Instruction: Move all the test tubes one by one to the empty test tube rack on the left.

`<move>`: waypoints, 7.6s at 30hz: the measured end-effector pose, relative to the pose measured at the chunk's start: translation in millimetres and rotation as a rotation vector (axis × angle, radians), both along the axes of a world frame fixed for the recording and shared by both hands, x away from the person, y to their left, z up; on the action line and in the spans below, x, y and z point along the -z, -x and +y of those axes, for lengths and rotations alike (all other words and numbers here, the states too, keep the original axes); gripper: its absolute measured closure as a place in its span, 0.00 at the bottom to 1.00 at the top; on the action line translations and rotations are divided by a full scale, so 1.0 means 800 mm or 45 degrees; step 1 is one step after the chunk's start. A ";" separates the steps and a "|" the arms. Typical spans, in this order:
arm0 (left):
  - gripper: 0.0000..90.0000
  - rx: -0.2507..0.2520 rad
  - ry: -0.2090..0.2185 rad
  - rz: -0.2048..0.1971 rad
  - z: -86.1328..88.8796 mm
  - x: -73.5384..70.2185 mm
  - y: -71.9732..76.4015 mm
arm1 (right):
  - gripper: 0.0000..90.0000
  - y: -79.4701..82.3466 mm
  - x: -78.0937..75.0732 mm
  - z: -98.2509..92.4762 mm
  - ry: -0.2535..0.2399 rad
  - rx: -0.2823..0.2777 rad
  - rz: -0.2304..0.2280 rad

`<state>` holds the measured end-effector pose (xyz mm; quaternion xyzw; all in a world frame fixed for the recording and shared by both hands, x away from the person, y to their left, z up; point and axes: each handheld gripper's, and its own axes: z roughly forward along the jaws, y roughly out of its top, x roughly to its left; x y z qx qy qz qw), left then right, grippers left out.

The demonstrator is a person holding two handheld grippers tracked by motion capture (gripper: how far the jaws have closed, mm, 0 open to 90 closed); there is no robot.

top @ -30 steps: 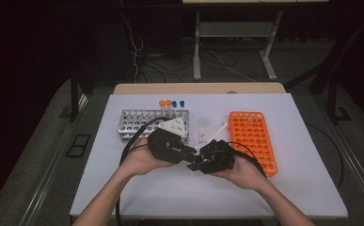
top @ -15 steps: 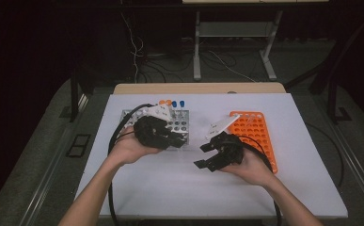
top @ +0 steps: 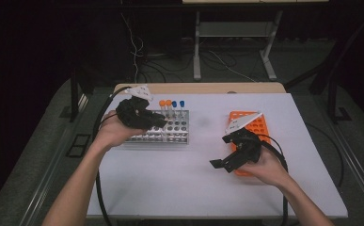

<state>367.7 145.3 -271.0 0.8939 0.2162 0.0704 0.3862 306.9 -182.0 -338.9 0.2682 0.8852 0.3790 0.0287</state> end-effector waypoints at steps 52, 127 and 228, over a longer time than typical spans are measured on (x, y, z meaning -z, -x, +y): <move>0.81 -0.240 0.012 0.073 0.029 0.060 -0.145 | 0.00 0.008 0.025 -0.069 -0.028 0.118 0.046; 0.00 -0.178 0.138 0.025 0.019 0.064 0.048 | 0.83 -0.110 0.069 -0.110 0.089 0.524 -0.144; 0.82 0.111 -0.084 0.020 -0.008 0.017 0.004 | 0.00 0.026 0.015 -0.004 -0.097 0.069 -0.064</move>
